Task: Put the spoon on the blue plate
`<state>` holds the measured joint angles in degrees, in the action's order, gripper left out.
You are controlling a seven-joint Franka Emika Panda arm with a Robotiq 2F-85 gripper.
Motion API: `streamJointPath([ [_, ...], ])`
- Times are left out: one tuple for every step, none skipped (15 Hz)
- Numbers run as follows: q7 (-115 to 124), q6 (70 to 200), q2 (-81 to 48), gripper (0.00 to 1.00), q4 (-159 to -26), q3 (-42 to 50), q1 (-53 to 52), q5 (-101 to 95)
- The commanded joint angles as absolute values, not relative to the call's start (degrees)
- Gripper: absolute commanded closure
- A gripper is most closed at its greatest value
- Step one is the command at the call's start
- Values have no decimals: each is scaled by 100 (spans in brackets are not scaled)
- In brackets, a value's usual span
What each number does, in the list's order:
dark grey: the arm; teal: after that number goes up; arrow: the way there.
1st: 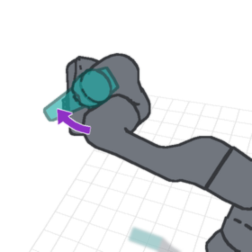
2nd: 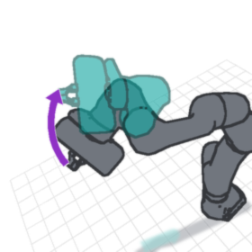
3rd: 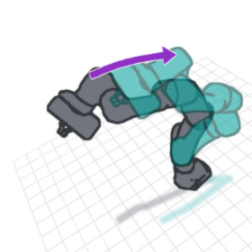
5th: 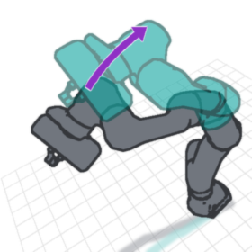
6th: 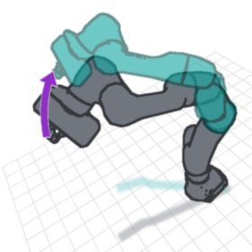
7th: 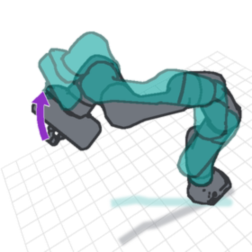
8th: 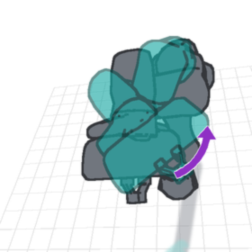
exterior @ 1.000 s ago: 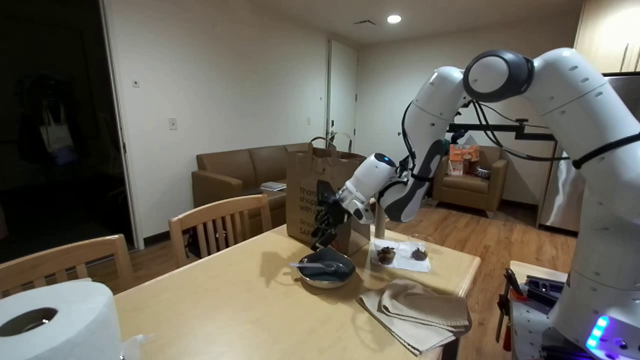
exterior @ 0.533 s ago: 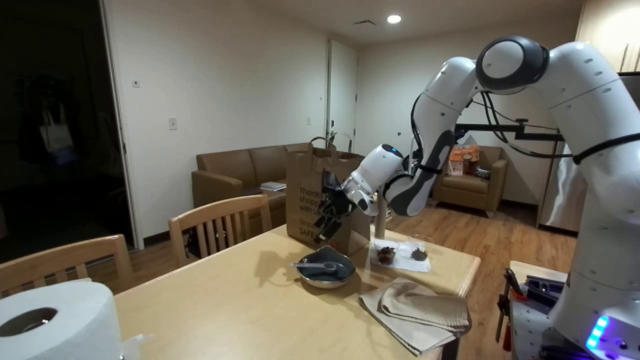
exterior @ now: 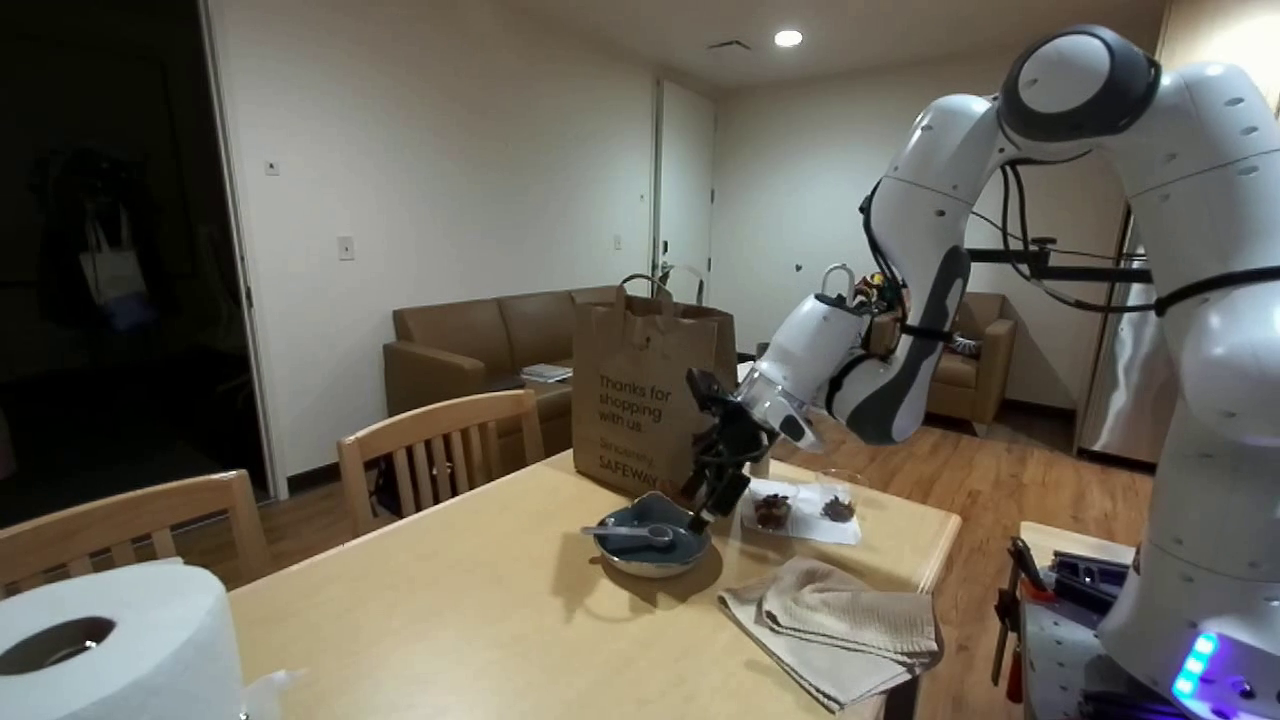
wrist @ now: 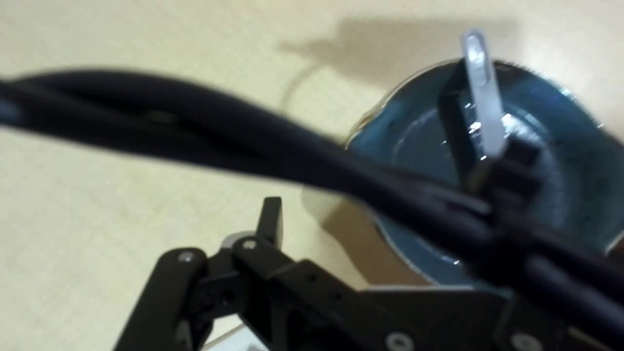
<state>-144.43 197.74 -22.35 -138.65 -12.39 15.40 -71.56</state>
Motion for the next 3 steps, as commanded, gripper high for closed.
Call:
streamJointPath([
  [-14380, 19777, -2194, 0, -14024, -1282, 1561, -7174],
  [-14362, 19777, -2142, 0, -14131, -1288, 1561, -7174],
  [-14348, 19777, -2090, 0, -14188, -1288, 1565, -7174],
])
